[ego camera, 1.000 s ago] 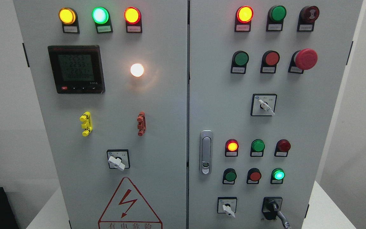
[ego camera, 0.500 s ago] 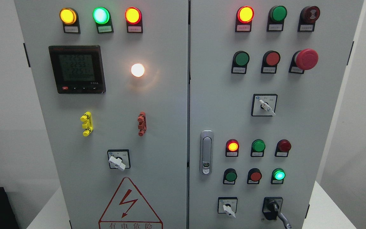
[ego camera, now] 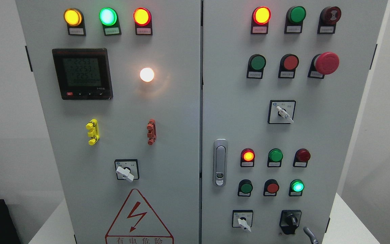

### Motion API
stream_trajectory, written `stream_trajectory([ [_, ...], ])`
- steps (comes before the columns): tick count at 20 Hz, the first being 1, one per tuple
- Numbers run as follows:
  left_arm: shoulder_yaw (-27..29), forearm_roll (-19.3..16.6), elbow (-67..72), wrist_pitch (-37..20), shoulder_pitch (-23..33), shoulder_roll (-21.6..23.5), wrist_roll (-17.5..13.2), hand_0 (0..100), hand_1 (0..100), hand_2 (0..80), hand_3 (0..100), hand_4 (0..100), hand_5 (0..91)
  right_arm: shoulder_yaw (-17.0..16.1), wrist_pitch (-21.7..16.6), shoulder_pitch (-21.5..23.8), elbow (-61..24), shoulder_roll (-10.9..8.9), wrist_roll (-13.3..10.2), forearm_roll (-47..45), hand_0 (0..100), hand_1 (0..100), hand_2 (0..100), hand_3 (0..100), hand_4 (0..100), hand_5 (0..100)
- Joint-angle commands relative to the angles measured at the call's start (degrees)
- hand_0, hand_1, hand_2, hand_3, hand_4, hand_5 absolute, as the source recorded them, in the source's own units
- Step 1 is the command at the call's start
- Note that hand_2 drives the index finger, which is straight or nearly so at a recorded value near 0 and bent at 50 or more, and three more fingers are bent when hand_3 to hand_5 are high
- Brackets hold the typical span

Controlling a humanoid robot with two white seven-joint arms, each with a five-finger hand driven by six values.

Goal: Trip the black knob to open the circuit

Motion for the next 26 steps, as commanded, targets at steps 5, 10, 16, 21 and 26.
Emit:
stream_trajectory([
  [5, 0.07, 0.14, -0.01, -0.11, -0.14, -0.09, 0.01, 12, 39, 0.0, 0, 0, 0.0, -0.15, -0.92, 1.92, -4.21, 0.2, -1.92, -0.16, 0, 6, 9, 100, 100, 100],
  [10, 0.07, 0.14, -0.01, -0.11, -0.14, -0.09, 0.01, 12, 39, 0.0, 0, 0, 0.0, 0.29, -1.01, 5.69, -7.55, 0.55, -2.01, -0.34, 0, 5, 6, 100, 98, 95],
  [16, 0.07, 0.14, -0.01, -0.11, -0.14, -0.09, 0.01, 12, 39, 0.0, 0, 0, 0.0, 0.55, -1.89, 8.78, -9.58, 0.99, -1.48, -0.52, 0, 4, 4, 59, 47, 47],
  [21, 0.07, 0.14, -0.01, -0.11, -0.14, -0.09, 0.01, 12, 39, 0.0, 0, 0, 0.0, 0.55, -1.97, 9.83, -9.76, 1.35, -1.31, -0.43, 0, 3, 1, 30, 20, 21],
  [26, 0.07, 0.14, -0.01, -0.11, -0.14, -0.09, 0.01, 12, 39, 0.0, 0, 0, 0.0, 0.55, -1.97, 10.27, -10.02, 1.43, -1.22, -0.43, 0, 2, 0, 16, 10, 7],
])
